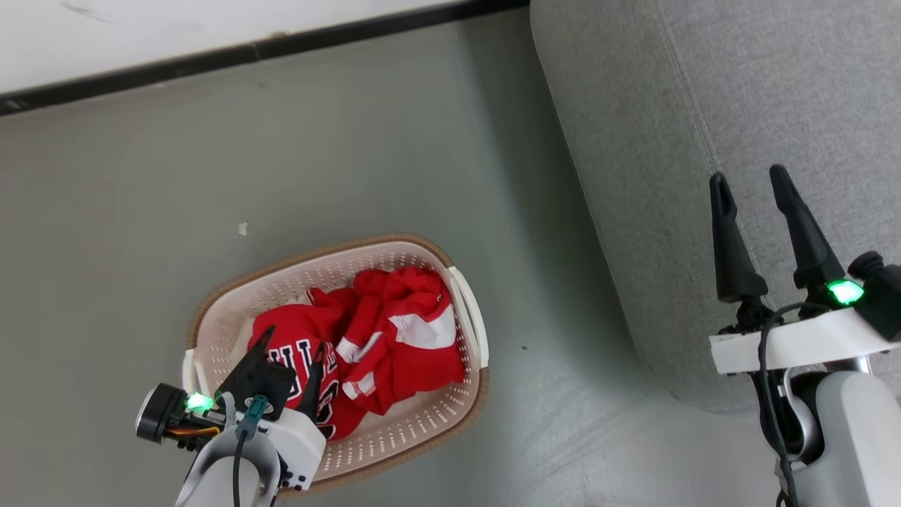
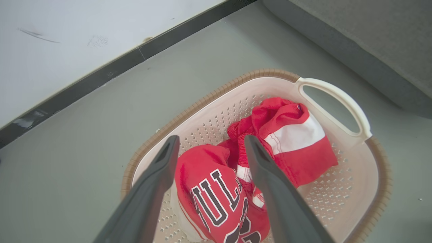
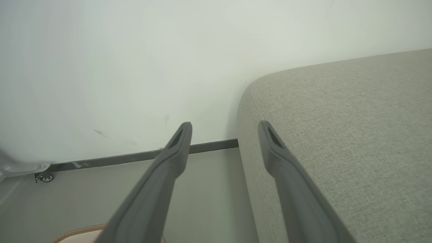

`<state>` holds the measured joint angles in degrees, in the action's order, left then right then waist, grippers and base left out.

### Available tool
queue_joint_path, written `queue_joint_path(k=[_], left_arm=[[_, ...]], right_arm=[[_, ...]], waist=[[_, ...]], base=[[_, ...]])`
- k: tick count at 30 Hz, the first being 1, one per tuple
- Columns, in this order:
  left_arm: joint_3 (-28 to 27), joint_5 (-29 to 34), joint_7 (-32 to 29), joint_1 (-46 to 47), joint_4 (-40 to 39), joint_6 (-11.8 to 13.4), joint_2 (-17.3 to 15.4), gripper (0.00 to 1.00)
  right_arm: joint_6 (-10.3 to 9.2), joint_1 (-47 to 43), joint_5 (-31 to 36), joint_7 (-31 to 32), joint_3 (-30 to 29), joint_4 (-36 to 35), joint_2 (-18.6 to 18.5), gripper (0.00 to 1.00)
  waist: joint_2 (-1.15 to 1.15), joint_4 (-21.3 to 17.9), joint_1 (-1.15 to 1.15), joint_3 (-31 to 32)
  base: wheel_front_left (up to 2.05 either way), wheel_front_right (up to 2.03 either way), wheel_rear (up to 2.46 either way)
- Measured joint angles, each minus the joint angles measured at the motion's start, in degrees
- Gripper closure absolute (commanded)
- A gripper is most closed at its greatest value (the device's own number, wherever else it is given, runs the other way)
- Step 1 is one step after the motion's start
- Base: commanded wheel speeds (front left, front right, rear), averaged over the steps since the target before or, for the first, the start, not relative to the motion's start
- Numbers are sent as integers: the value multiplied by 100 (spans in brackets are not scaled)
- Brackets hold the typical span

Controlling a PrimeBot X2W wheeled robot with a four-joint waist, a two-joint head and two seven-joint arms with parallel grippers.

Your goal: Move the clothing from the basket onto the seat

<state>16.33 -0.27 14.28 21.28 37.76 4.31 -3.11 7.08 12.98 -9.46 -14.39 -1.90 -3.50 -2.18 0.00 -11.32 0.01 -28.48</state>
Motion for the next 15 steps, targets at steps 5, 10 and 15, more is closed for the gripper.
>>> queue_joint_path(k=[5,10,15], left_arm=[[49,75,0,174,167,1,-23,0],[36,82,0,329,319,1,-102,0],[20,96,0,496,486,27,-116,0]], right_arm=[[0,215,-65,-5,30,-5,-1,0],[0,401,-130,-5,47,-19,-2,0],[0,598,-166,-5,88,-24,-3,0]], waist=[[0,-117,0,-241],[0,-227,0,-470],[0,-325,0,-685]], base=[[0,0,0],[0,0,0],[0,0,0]])
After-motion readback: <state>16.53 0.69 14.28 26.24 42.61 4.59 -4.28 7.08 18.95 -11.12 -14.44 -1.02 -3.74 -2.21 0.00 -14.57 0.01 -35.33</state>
